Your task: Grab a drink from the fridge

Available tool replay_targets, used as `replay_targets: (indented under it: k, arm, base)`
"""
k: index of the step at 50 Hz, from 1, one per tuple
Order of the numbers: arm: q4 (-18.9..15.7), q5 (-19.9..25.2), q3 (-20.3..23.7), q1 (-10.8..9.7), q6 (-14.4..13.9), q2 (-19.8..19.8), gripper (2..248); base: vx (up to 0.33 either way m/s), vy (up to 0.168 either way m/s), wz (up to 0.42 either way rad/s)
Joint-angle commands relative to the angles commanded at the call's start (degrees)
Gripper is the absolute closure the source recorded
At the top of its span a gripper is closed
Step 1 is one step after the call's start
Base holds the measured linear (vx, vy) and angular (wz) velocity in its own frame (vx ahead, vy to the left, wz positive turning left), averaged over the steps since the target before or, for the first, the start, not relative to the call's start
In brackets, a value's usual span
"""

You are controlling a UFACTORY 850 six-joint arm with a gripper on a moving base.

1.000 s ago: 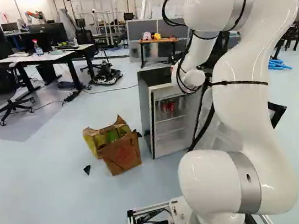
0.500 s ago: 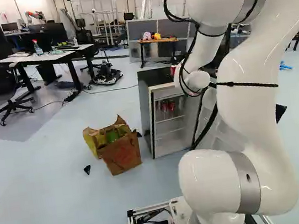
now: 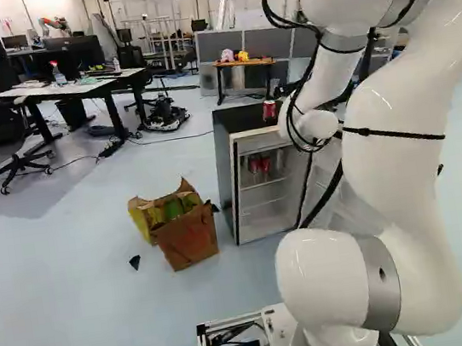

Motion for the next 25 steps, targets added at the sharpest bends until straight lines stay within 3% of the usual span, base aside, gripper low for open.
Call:
replay_targets:
  k: [25]
  arm:
    - [2.06, -4.62, 1.96, -4.57, 0.00, 4.63, 3]
  base:
    - [0.000, 0.000, 0.000]
